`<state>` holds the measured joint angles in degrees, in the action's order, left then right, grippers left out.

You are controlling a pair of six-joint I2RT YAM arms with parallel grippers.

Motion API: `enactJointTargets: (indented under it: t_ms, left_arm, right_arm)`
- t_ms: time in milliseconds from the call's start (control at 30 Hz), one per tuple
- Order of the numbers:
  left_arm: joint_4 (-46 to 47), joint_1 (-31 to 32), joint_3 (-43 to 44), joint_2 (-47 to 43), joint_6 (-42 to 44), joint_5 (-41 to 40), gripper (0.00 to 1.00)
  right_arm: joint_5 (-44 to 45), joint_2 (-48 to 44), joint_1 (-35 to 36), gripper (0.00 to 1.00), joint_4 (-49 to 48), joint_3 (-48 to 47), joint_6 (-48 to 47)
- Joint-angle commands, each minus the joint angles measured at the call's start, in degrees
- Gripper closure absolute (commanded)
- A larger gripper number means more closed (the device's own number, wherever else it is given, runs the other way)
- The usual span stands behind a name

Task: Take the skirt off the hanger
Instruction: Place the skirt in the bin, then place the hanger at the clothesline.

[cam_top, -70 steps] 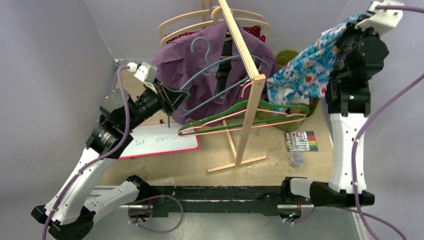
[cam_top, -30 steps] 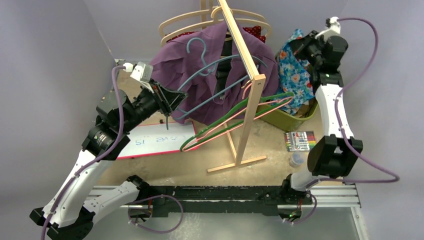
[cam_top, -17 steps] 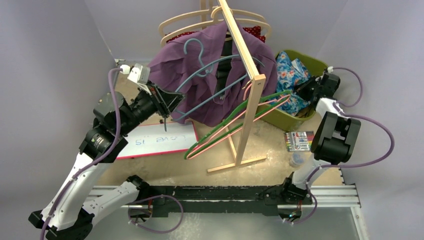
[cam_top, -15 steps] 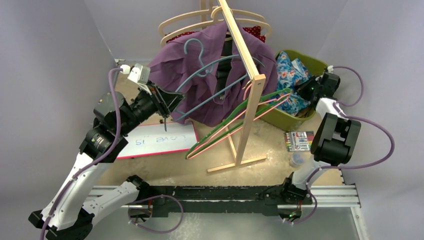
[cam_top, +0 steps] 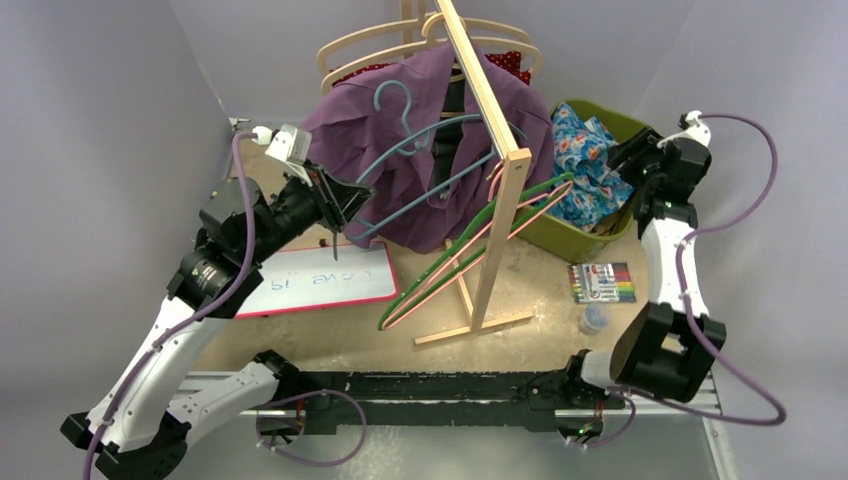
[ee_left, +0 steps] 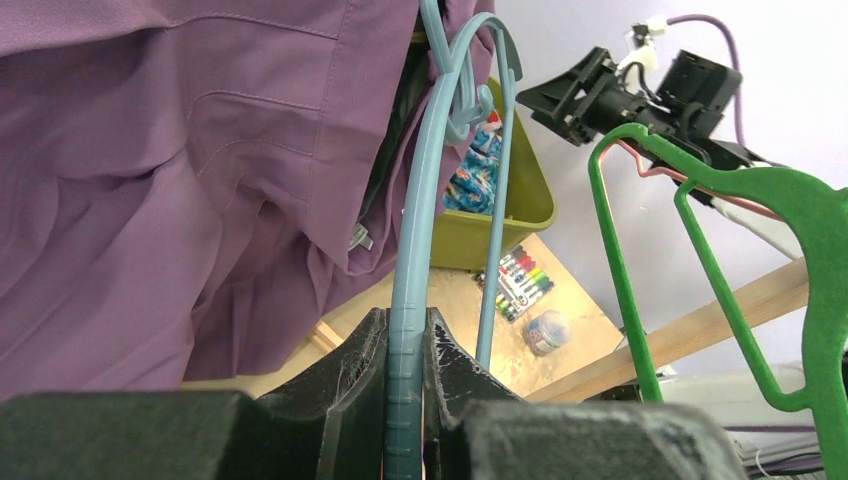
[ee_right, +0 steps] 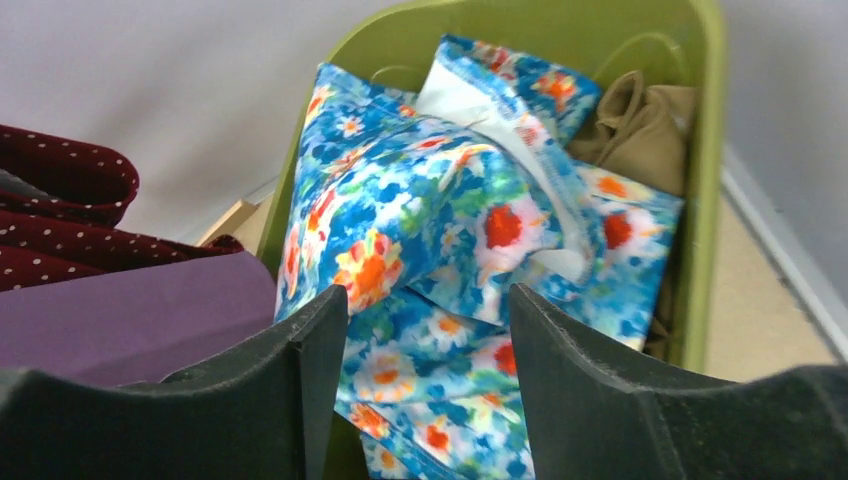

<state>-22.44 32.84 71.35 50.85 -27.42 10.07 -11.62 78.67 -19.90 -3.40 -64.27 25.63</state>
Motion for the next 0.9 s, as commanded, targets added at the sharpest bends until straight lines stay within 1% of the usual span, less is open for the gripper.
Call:
enactJointTargets:
  t_ms: [0, 33, 100, 167, 200, 300, 367, 433, 500, 567, 667, 733, 867]
  left_arm:
    - [0.37, -0.23, 0.74, -1.66, 1.15, -1.88, 1.00]
    - [-0.59, -0.23, 0.91, -1.66, 1.71, -2.52, 1.00]
    - [-2.09, -0.28, 1.74, -1.76, 3.11, -3.14, 1.00]
    - [-2.86, -0.23, 2.30, -1.84, 5.13, -2.79, 1.00]
    - [-3.39, -0.23, 2.90, -1.79, 6.45, -2.37, 1.00]
    - [-6.40, -0.23, 6.36, -0.89, 12.71, 1.92, 1.00]
    - [-10.27, -0.23, 10.04, 0.33, 17.48, 3.94, 1.00]
    - [-12.00, -0.23, 12.66, 1.18, 19.52, 5.32, 1.00]
    - [-11.54, -0.23, 13.91, 2.30, 19.02, 8.51, 1.00]
    - [-9.60, -0.24, 14.06, 4.09, 16.78, 13.65, 1.00]
    - [-3.64, -0.18, 13.28, 6.57, 12.52, 18.85, 1.00]
    - [-0.82, -0.23, 13.88, 8.51, 10.03, 20.39, 1.00]
    - [0.47, -0.23, 17.84, 13.02, 6.08, 22.27, 1.00]
  right_arm:
    - [8.06, -7.24, 0.04, 0.32, 0.13, 4.09, -3.46]
    - [7.83, -9.26, 0.04, 0.26, -1.73, 5.78, -3.48]
    - [5.01, -12.47, 0.04, 0.21, -5.13, 8.24, -3.57]
    - [2.98, -14.07, 0.05, 0.20, -6.16, 8.37, -3.96]
    - [0.52, -14.41, 0.04, 0.20, -5.86, 8.37, -4.03]
    - [-3.75, -15.71, 0.06, 0.20, -4.22, 8.37, -3.28]
    - [-3.98, -17.66, 0.05, 0.19, -3.81, 8.38, -3.22]
    - [-3.75, -20.06, 0.04, 0.19, -3.70, 10.25, -3.21]
    - [-3.69, -22.27, 0.04, 0.18, -2.84, 10.40, -3.22]
    - [-4.12, -23.78, 0.04, 0.18, -2.04, 10.18, -3.22]
    - [-4.49, -25.08, 0.04, 0.18, -2.29, 11.05, -3.28]
    - [-3.90, -25.20, 0.04, 0.18, -2.16, 11.37, -3.43]
    - [-4.35, -25.23, 0.04, 0.18, -1.61, 11.36, -3.64]
